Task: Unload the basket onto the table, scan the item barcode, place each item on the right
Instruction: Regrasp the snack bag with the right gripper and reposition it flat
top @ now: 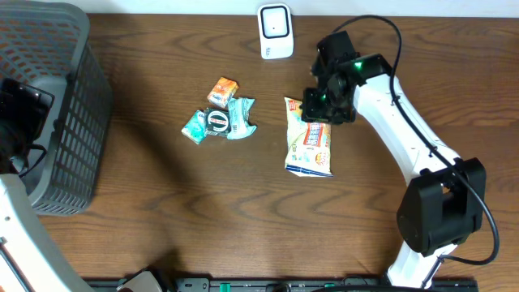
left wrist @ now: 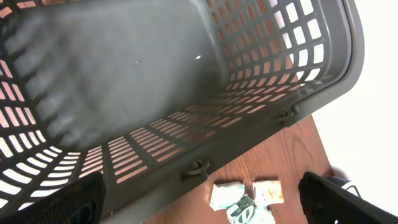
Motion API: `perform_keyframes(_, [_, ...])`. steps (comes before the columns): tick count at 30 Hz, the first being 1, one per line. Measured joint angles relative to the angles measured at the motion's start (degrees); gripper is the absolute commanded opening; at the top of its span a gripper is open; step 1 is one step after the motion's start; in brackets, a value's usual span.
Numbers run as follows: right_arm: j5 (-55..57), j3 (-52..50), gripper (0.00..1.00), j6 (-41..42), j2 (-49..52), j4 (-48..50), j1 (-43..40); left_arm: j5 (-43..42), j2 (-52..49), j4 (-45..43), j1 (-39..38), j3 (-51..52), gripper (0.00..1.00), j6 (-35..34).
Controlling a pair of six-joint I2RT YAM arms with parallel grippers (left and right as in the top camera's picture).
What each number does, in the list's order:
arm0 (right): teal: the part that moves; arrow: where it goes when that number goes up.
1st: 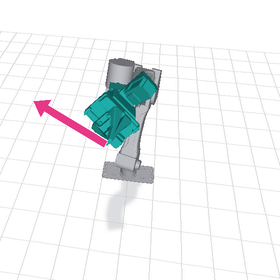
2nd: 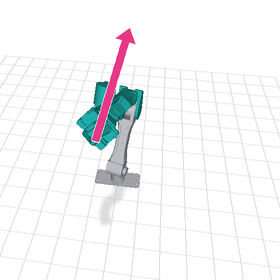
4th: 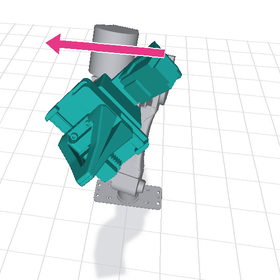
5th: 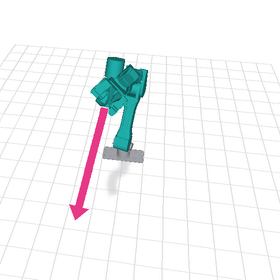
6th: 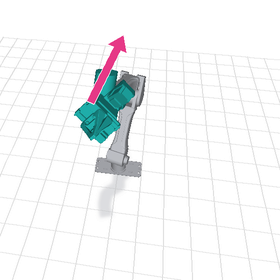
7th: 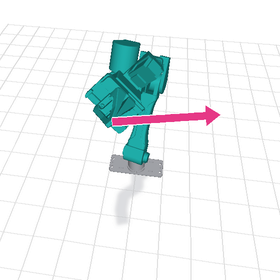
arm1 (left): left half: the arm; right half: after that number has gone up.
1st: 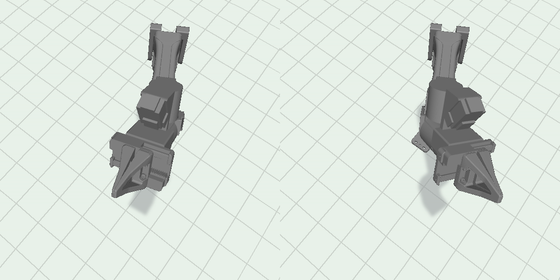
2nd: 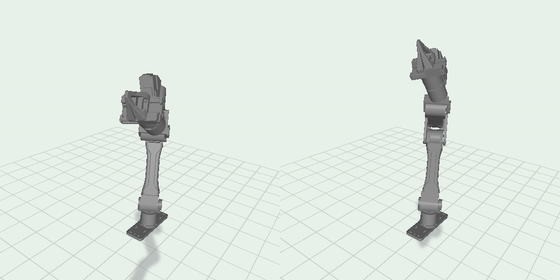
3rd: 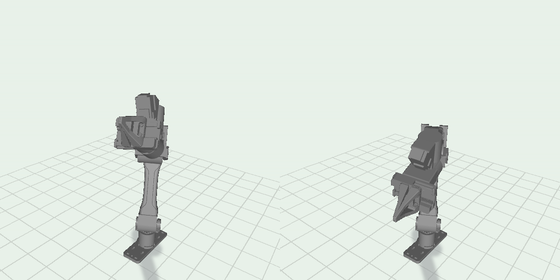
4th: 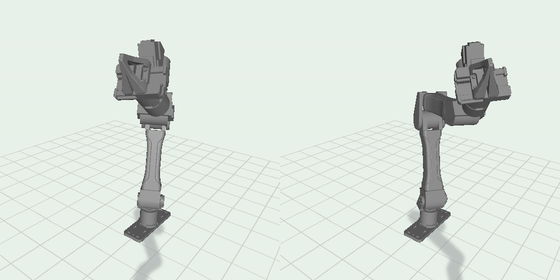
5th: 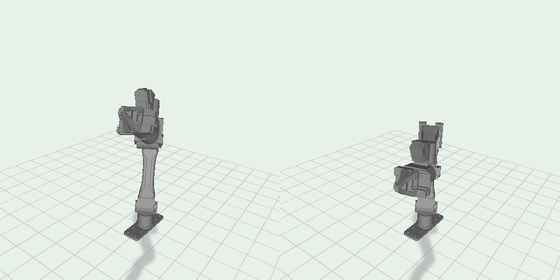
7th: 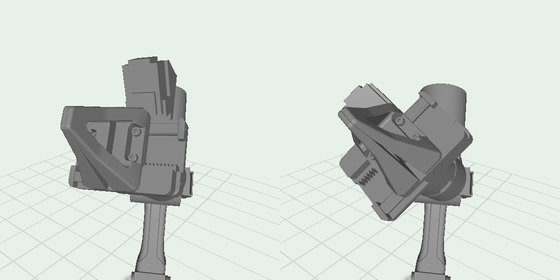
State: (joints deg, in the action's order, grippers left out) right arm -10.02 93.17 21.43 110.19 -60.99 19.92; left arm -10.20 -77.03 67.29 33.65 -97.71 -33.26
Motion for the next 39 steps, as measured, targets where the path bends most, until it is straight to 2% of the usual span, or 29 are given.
perform_keyframes(4, [2.71,-6.56,0.31,0.02,0.0,3.93,0.26,-0.02,0.0,0.0,0.0,0.0,0.98,0.0])
perform_keyframes(5, [3.28,-8.52,0.35,0.09,0.0,5.35,0.35,-0.02,0.0,-0.02,0.0,0.0,0.97,0.0])
perform_keyframes(6, [3.61,-10.56,0.45,0.13,0.02,6.54,0.5,0.0,0.0,-0.02,0.0,0.0,0.98,0.0])
perform_keyframes(7, [3.91,-13.11,0.51,0.72,0.02,8.22,0.76,0.0,0.0,-0.02,0.0,0.0,0.98,0.0])
perform_keyframes(9, [4.17,-16.92,0.53,0.83,0.02,10.78,1.2,0.0,0.0,-0.02,0.0,0.0,0.98,0.0])
perform_keyframes(10, [4.28,-18.56,0.57,0.92,0.02,12.02,1.33,0.0,0.0,0.0,0.0,0.0,0.98,0.0])
perform_keyframes(13, [4.31,-21.31,0.96,1.49,0.02,14.19,1.66,0.0,0.0,-0.02,0.0,0.0,0.98,0.0])
perform_keyframes(14, [4.33,-21.7,0.99,1.38,0.02,14.29,1.64,0.0,0.0,-0.02,0.0,0.0,0.98,0.0])
perform_keyframes(17, [4.48,-21.79,0.99,1.14,0.02,13.03,1.64,0.0,0.0,-0.02,0.0,0.0,0.97,0.0])
perform_keyframes(20, [4.55,-19.34,0.99,1.11,0.02,7.21,1.42,0.0,0.0,0.0,0.0,0.0,0.98,0.0])
perform_keyframes(21, [4.74,-17.42,0.92,1.14,0.07,4.26,1.22,0.0,0.0,-0.02,0.0,0.0,0.98,0.0])
perform_keyframes(22, [4.7,-15.37,0.79,0.96,0.11,1.77,0.98,0.0,0.0,0.02,0.0,0.0,0.98,0.0])
perform_keyframes(24, [4.9,-10.4,0.43,0.26,0.11,-2.56,0.59,0.02,0.0,-0.02,0.0,0.0,0.98,0.0])
perform_keyframes(26, [5.05,-5.05,0.12,-0.17,0.11,-5.42,0.5,0.0,0.0,-0.04,0.0,0.0,0.98,0.0])
perform_keyframes(30, [5.16,-1.31,0.03,-0.74,-0.07,-3.8,1.25,0.0,0.0,0.0,0.0,0.0,0.98,0.0])
perform_keyframes(34, [5.42,-3.52,0.02,-0.85,-0.04,0.2,2.6,0.0,0.0,0.0,0.0,0.0,0.98,0.0])
perform_keyframes(37, [6.73,-8.46,0.11,0.04,-0.02,4.72,3.45,-0.02,0.0,0.02,0.0,0.0,0.98,0.0])
perform_keyframes(38, [7.43,-10.67,0.18,0.66,0.02,6.27,3.61,0.0,0.0,0.0,0.0,0.0,0.98,0.0])
perform_keyframes(39, [7.93,-12.31,0.3,1.03,0.04,7.23,3.63,0.0,0.0,0.02,0.0,0.0,0.98,0.0])
